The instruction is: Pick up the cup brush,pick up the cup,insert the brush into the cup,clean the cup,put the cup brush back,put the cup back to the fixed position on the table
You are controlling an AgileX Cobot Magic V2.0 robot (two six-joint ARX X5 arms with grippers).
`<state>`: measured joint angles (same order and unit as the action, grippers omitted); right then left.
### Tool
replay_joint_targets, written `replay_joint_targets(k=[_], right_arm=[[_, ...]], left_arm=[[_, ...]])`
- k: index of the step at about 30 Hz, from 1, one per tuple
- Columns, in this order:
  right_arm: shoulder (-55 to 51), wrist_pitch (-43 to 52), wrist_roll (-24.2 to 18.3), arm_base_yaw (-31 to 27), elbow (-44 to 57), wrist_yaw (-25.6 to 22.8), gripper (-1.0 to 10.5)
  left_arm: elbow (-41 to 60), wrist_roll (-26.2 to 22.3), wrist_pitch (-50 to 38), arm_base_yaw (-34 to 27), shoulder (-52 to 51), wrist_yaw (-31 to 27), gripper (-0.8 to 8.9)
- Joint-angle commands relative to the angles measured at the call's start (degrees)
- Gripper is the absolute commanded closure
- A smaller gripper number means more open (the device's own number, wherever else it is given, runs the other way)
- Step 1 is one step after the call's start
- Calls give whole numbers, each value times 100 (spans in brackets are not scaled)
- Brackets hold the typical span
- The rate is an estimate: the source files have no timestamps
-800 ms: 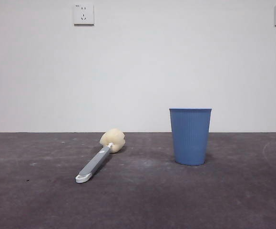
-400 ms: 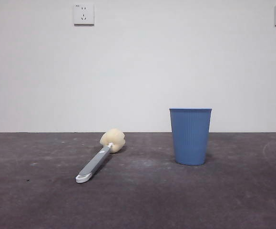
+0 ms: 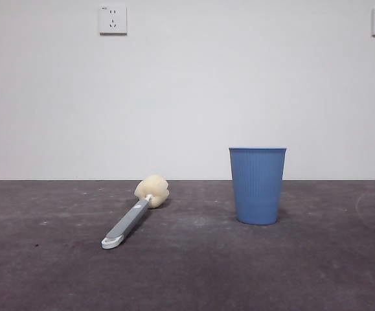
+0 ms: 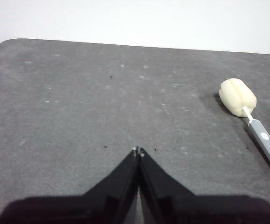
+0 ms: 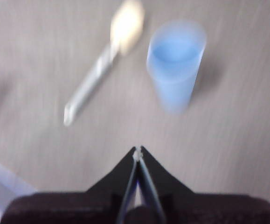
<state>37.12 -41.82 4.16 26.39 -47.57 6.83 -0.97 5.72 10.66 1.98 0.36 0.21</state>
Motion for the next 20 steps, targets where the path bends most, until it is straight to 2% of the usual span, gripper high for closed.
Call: replay_joint_targets(k=[1, 8, 15, 20], right_arm=[[-337, 1034, -409, -656, 450, 544, 946], [-1397, 2149, -621, -2031, 1779, 658, 946], [-2579, 2970, -616, -2568, 3088, 636, 946], [-3178, 3023, -417, -2726, 3827, 632, 946]], left_arm=[[76, 48, -11, -15, -4, 0, 816], [76, 48, -11, -15, -4, -4, 816], [76, 48, -11, -15, -4, -4, 816], [76, 48, -11, -15, -4, -4, 816]])
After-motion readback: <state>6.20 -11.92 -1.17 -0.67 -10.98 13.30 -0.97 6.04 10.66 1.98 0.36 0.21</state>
